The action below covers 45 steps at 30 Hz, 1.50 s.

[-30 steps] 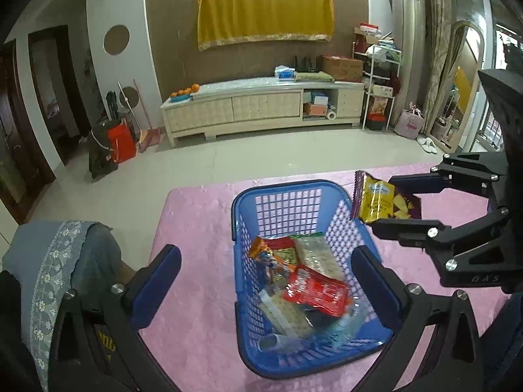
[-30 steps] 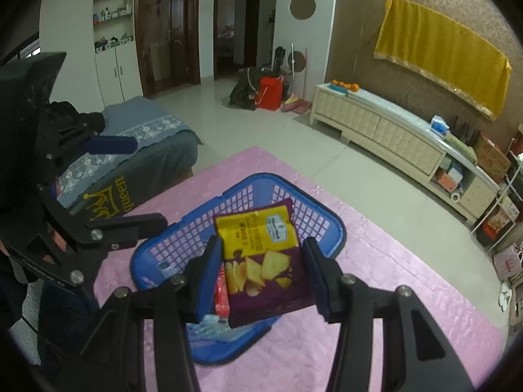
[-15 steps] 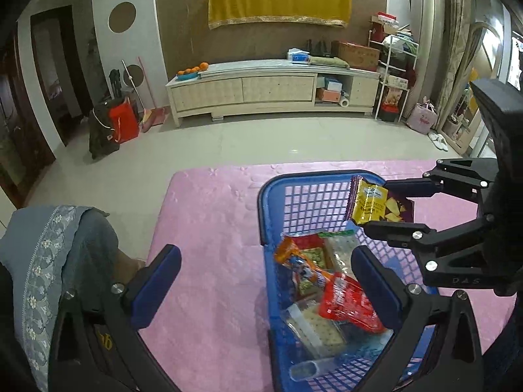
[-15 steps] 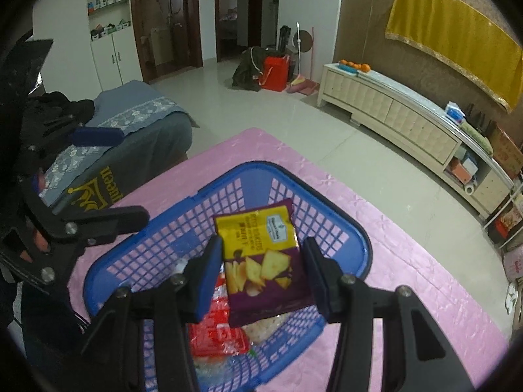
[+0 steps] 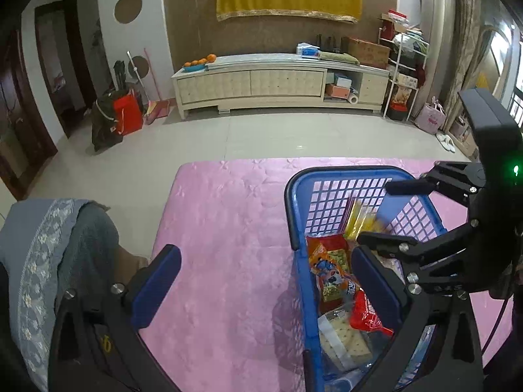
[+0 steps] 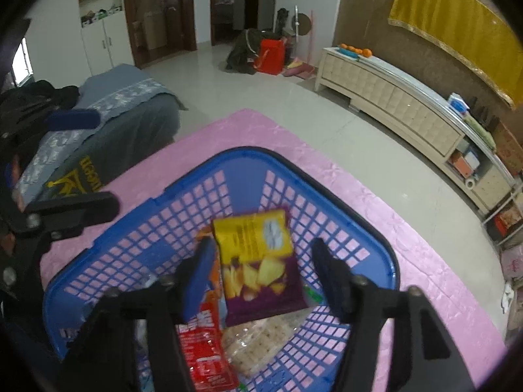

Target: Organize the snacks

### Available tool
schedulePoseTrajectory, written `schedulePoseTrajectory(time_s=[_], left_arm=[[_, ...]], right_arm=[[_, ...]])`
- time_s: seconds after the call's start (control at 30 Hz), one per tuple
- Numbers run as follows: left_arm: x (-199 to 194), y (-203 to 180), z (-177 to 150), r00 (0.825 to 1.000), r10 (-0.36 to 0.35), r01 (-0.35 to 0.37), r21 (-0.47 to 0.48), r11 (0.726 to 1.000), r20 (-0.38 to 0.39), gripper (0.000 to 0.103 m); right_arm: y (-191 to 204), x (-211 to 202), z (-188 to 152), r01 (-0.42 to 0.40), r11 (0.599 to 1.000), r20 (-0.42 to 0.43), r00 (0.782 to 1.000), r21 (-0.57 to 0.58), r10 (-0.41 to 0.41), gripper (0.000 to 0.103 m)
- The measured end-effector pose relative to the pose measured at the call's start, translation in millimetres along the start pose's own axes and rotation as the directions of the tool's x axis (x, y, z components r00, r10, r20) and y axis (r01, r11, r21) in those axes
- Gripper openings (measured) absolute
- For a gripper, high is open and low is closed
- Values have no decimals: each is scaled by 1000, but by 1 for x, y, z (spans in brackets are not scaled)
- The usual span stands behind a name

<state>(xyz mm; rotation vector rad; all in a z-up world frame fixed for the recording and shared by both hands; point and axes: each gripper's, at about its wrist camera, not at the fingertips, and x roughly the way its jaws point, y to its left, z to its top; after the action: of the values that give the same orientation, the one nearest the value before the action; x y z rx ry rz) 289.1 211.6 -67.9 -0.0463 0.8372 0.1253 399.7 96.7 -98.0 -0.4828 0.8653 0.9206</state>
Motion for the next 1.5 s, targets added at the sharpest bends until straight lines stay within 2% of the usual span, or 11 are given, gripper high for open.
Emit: schedulePoseTrajectory(time_s=[0.03,0.1,0.27,0.37,0.53,0.67,0.87,0.97,1.1,1.3,1.5], left_arm=[[0,4,-1,1000,-10,10,-6,1000,3,103],[-7,4,-5,999,-29,29,-21,999,15,103],[-35,-7,-17,996,-32,33,-15,999,84,103],[-55,-22,-26,991,-26,26,6,1000,130,103],[-88,-46,-39,977,-78,76,19,997,200,103],[-114,-68,-54,965,-69,66,21,998,252,103],[-143,-96,-74,956,-61,66,-5,998,288,103],[-158,-109,-80,949,-60,66,-8,998,309,103],[-176,-117,-91,942,-71,89,-40,995,329,103],[-197,-127,-97,936,-83,99,-31,995,342,103],[-221,-135,-105,923,-92,102,-8,995,375,103]], right_arm=[[0,-3,-1,1,1000,8,1000,3,-1,92],[0,-11,-4,23,1000,36,999,7,-24,98],[-6,-43,-22,29,996,91,995,84,-37,103],[-8,-72,-38,43,988,136,989,145,-63,103],[2,-119,-71,91,974,184,974,205,-130,103],[10,-153,-92,145,958,210,957,248,-199,103],[29,-202,-121,211,934,219,935,289,-279,103],[33,-222,-134,201,920,230,930,336,-287,103],[44,-247,-150,251,891,227,908,378,-352,103],[56,-279,-166,250,875,266,886,415,-379,103],[71,-301,-179,248,866,304,864,435,-401,103]])
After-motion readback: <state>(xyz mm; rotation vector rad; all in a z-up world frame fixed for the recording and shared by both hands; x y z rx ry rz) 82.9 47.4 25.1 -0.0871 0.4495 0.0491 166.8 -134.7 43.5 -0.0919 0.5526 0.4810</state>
